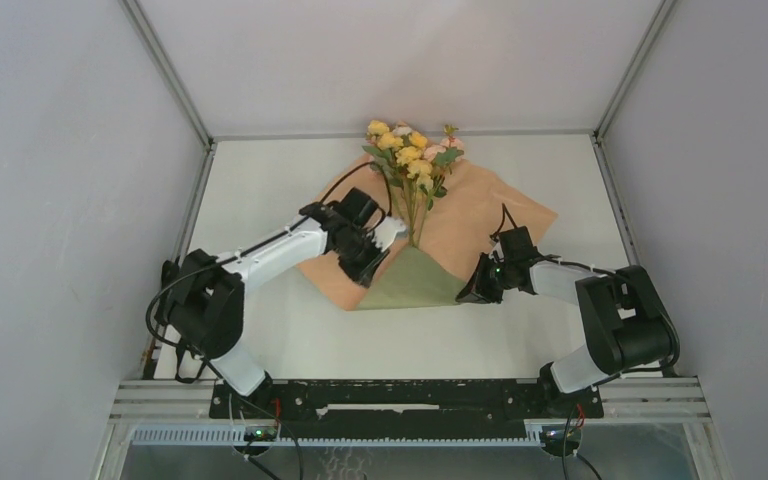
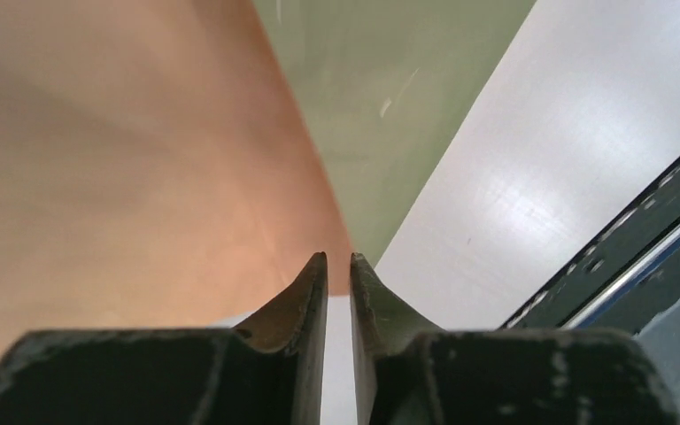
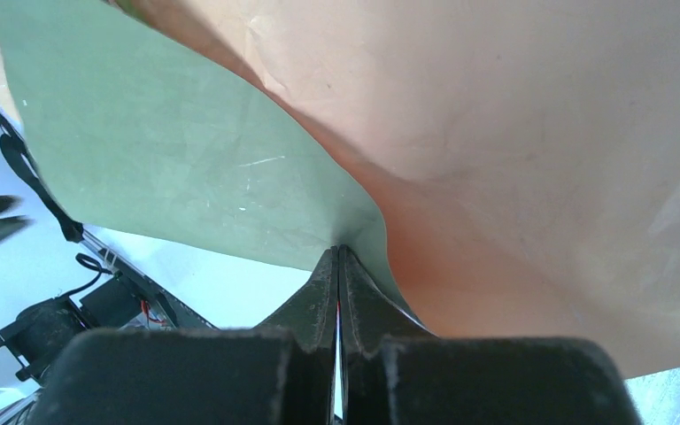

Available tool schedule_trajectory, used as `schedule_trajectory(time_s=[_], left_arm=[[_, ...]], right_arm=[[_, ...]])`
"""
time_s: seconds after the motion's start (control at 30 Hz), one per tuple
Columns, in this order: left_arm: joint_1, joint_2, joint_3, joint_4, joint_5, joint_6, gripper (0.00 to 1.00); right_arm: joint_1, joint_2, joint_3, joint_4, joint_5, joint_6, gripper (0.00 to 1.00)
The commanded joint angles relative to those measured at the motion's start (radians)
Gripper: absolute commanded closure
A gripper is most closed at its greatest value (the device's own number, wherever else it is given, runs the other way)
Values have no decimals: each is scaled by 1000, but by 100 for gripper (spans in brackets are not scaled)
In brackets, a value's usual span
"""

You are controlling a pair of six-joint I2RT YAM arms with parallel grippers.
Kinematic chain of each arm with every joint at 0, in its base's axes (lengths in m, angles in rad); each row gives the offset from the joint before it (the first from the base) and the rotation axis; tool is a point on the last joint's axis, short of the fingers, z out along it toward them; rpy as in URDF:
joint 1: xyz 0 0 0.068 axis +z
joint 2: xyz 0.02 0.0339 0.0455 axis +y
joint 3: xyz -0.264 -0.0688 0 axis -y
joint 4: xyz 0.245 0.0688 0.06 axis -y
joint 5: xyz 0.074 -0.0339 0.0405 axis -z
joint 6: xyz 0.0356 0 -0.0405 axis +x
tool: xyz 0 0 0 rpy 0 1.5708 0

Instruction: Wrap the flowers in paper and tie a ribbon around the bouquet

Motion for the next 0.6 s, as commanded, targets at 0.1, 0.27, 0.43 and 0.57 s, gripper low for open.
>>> schedule_trajectory(time_s=[0.1, 0.27, 0.43, 0.57], left_arm=[[-100, 123, 317, 113, 64, -90, 73], [-106, 272, 328, 312, 28, -210, 66], [-106, 375, 325, 334, -6, -240, 65], [-106, 397, 296, 340, 3, -260, 65]], right_arm=[[2, -20, -15, -10, 82, 15, 97], [2, -41, -15, -24, 112, 25, 94], [-5, -93, -15, -73, 158, 27, 91], [-30, -145, -15, -137, 180, 31, 90]])
